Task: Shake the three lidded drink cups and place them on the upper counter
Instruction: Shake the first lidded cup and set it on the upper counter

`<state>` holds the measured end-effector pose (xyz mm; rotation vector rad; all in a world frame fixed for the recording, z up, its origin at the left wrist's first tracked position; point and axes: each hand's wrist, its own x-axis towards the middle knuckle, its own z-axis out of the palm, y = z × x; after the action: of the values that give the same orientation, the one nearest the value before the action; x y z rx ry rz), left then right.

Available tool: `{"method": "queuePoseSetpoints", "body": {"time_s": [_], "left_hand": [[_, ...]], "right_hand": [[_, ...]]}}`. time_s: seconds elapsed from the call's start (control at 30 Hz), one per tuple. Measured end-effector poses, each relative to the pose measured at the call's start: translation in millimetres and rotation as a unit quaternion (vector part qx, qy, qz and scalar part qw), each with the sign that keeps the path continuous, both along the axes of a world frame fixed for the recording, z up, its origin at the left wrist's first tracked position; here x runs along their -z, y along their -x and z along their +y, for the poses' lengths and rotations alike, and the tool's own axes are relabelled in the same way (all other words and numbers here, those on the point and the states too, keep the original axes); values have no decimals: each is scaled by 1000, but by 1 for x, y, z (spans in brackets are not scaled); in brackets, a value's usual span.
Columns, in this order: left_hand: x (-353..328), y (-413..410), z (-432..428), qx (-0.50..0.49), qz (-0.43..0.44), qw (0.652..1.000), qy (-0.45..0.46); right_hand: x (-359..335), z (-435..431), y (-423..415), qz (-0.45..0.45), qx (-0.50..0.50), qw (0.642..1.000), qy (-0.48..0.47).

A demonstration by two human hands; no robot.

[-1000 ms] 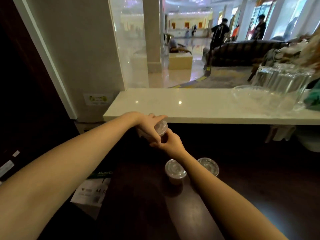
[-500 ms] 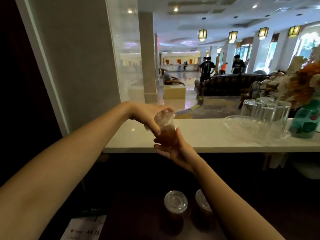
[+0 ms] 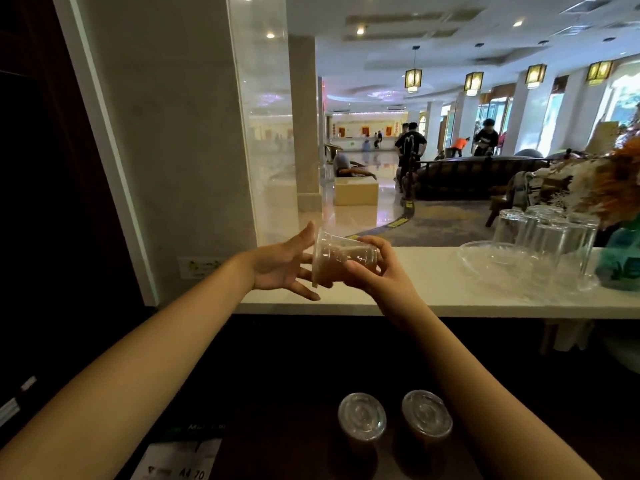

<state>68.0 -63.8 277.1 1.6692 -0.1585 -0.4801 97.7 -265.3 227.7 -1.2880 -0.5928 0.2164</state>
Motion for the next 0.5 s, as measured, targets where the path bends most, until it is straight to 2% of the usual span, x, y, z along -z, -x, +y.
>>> {"method": "queuePoseSetpoints", "body": {"time_s": [0.1, 0.17, 0.23, 0.33, 0.4, 0.5], "left_hand": [[10, 0, -11, -43, 9, 998, 40], [14, 1, -20, -78, -18, 995, 59], [19, 1, -25, -105, -54, 991, 65], [24, 3, -32, -130, -131, 982, 35], [25, 6, -36, -138, -181, 974, -13], [30, 6, -38, -150, -267, 946, -109]], "right_hand": [[-7, -5, -1, -87, 10, 994, 60], [-10, -7, -4, -101, -1, 992, 79], [-9, -9, -9, -63, -25, 995, 73], [-11, -10, -15, 51, -66, 996, 38], [-15, -8, -16, 84, -74, 988, 105], [-21, -4, -15, 83, -51, 974, 204]]}}
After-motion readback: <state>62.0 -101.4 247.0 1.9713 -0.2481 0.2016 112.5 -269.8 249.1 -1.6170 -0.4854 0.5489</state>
